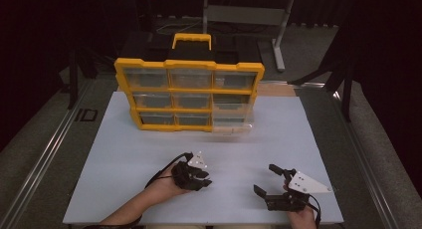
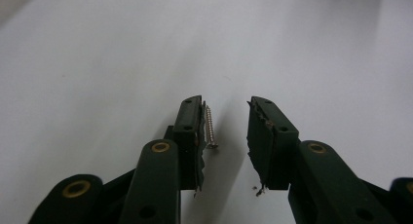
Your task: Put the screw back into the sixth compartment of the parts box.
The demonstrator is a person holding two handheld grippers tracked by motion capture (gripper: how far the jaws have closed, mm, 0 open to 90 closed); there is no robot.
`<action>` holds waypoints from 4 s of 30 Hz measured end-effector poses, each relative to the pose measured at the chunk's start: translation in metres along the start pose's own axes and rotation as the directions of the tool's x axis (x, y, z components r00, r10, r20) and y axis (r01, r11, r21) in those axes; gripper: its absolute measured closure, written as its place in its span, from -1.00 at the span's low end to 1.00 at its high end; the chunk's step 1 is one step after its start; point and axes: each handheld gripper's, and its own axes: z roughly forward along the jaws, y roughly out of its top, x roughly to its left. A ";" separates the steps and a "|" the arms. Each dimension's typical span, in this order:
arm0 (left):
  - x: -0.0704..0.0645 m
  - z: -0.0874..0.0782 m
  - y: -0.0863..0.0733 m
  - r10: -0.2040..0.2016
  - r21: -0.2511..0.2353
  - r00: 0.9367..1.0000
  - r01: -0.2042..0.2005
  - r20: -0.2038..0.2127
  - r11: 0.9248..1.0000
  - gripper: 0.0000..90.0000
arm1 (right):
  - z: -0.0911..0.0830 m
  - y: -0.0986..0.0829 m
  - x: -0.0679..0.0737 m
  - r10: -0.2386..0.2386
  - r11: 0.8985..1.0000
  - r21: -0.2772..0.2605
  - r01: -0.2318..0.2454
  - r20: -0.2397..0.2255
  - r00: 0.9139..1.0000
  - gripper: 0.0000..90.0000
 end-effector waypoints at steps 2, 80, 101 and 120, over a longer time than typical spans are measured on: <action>0.000 0.002 0.000 0.011 0.013 1.000 -0.011 -0.006 1.000 0.59 | 0.000 0.000 0.000 -0.001 1.000 -0.002 0.001 0.000 1.000 -0.77; 0.036 -0.145 0.075 -0.002 -0.279 0.986 -0.045 -0.166 0.959 0.97 | 0.001 -0.001 0.000 0.001 1.000 0.004 -0.001 -0.003 1.000 -0.77; 0.048 -0.149 0.128 0.043 -0.324 0.984 -0.099 -0.176 0.941 0.97 | 0.001 -0.001 0.000 0.002 1.000 0.003 -0.002 -0.003 1.000 -0.77; 0.055 -0.119 0.157 0.065 -0.271 0.988 -0.101 -0.140 0.957 0.97 | 0.000 0.000 -0.001 0.000 1.000 0.001 0.000 -0.005 1.000 -0.77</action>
